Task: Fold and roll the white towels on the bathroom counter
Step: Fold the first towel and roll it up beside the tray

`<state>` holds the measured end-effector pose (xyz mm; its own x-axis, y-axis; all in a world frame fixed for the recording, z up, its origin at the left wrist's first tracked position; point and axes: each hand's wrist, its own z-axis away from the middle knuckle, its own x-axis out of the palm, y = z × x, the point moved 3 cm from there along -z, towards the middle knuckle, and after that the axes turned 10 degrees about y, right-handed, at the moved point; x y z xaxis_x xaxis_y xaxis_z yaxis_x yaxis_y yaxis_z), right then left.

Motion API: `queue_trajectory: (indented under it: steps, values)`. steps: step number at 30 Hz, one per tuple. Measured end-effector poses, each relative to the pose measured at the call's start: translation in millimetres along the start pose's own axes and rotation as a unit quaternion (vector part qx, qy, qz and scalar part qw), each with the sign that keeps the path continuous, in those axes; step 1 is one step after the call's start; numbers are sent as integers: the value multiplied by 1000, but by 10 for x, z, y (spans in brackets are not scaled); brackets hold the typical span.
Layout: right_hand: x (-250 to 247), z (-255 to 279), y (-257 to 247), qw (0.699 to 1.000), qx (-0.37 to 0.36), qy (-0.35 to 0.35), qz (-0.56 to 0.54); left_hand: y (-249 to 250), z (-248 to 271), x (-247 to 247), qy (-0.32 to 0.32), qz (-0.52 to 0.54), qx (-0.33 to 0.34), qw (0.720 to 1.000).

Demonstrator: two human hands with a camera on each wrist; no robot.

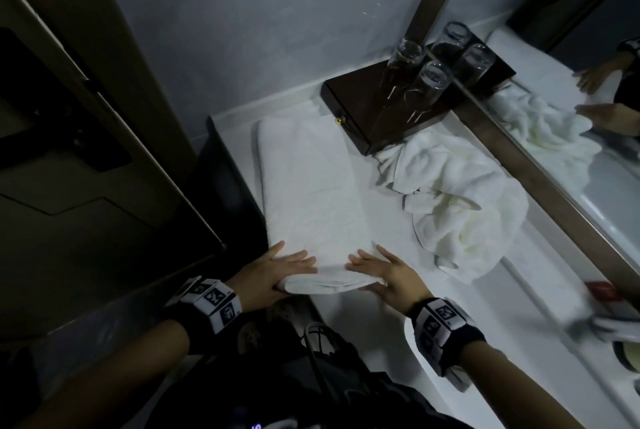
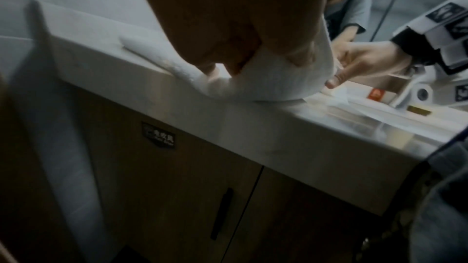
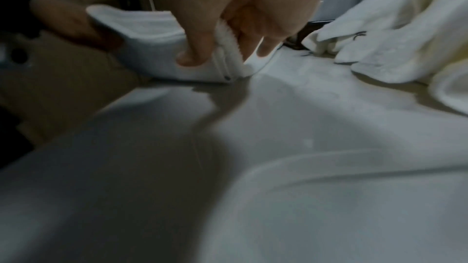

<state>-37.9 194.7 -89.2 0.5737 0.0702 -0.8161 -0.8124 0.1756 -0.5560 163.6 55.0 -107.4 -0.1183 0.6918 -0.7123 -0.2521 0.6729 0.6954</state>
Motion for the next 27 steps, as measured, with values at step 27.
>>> queue_trajectory:
  steps: [27]
  values:
    - [-12,-475,-352,951,-97,246,158,188,-100,-94,93,-315,18,945]
